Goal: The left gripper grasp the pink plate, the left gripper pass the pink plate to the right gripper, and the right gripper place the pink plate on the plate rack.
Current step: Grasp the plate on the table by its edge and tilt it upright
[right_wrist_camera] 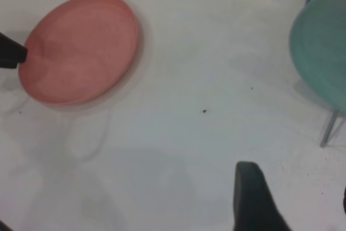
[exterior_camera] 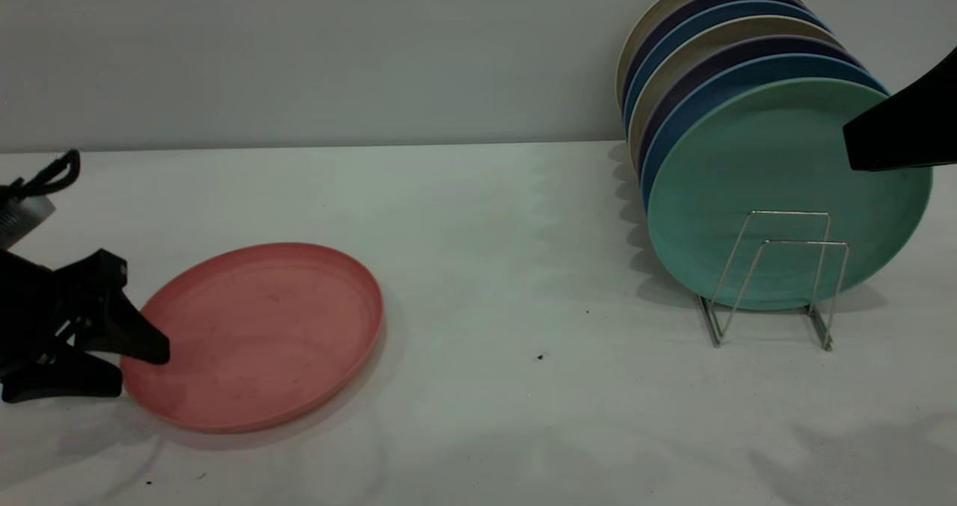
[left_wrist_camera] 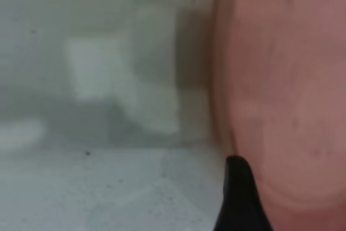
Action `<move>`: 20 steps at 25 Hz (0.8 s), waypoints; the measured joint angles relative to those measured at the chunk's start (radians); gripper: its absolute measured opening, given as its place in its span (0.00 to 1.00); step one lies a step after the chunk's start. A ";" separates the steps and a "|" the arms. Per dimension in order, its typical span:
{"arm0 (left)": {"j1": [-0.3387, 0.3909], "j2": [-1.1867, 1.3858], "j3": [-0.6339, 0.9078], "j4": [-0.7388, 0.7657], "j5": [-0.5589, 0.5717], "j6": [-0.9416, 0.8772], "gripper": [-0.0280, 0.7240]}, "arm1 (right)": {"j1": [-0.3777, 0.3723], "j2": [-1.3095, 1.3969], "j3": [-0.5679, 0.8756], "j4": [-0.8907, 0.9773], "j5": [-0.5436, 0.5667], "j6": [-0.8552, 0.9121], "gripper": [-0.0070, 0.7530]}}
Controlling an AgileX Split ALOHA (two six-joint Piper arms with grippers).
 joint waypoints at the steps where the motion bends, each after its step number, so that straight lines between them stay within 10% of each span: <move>1: 0.000 0.008 -0.001 -0.016 -0.002 0.012 0.72 | 0.000 0.000 0.000 0.000 0.000 0.000 0.56; 9: 0.000 0.083 -0.006 -0.208 0.052 0.188 0.64 | 0.000 0.000 0.000 0.003 -0.003 -0.001 0.56; 20: 0.000 0.128 -0.023 -0.230 0.096 0.229 0.08 | 0.000 0.000 0.000 0.019 0.026 -0.001 0.56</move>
